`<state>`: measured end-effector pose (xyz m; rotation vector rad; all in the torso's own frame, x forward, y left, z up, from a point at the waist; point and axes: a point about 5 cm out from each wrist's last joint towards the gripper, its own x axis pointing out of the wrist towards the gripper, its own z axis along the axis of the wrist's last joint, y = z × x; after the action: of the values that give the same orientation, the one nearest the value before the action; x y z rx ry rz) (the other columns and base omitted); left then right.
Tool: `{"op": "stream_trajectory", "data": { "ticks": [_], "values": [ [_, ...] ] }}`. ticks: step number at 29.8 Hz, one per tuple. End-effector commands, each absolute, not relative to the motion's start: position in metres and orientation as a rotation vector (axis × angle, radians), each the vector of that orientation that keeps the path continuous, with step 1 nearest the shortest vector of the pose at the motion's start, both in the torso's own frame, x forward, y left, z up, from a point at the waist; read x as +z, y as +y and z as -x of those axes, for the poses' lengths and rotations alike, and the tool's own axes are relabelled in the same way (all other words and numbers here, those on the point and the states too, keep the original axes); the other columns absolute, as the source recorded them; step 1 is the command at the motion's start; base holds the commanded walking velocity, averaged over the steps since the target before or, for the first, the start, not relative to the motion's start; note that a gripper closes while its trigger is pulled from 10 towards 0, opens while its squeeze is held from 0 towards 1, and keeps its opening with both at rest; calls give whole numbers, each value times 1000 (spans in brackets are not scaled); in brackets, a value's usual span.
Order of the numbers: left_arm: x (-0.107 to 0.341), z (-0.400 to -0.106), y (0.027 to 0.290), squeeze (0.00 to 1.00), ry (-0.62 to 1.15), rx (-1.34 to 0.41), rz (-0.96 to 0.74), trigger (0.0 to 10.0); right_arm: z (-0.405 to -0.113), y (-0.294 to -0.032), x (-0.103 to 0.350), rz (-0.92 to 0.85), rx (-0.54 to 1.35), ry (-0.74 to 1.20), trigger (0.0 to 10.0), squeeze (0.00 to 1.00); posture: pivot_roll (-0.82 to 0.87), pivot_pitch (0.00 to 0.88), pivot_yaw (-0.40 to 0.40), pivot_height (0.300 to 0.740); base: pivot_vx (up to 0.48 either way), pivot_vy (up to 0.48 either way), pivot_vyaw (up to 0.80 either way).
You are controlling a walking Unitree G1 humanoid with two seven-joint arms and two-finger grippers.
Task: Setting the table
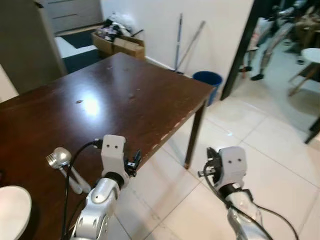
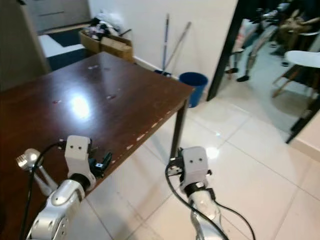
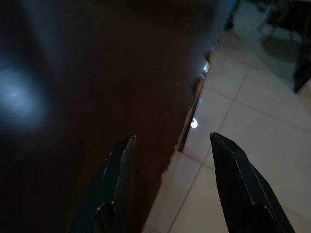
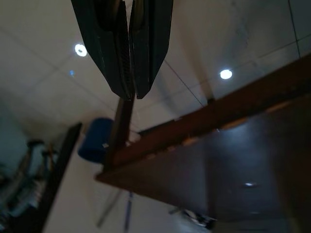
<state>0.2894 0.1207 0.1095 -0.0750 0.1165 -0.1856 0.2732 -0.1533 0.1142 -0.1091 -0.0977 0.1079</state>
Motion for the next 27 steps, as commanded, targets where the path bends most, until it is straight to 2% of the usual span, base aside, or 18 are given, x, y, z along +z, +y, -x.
{"op": "stream_trajectory", "data": {
  "ticks": [1,27],
  "values": [
    [104,-288,122,0,144,-179,79,10000,-272,-151,110,101,115,-77,10000,0,-136,0,105,740,0,0,-800],
    [102,-290,122,0,151,-183,81,10000,-274,-152,110,98,111,-75,10000,0,-137,0,108,740,0,0,-800]
  ]
}}
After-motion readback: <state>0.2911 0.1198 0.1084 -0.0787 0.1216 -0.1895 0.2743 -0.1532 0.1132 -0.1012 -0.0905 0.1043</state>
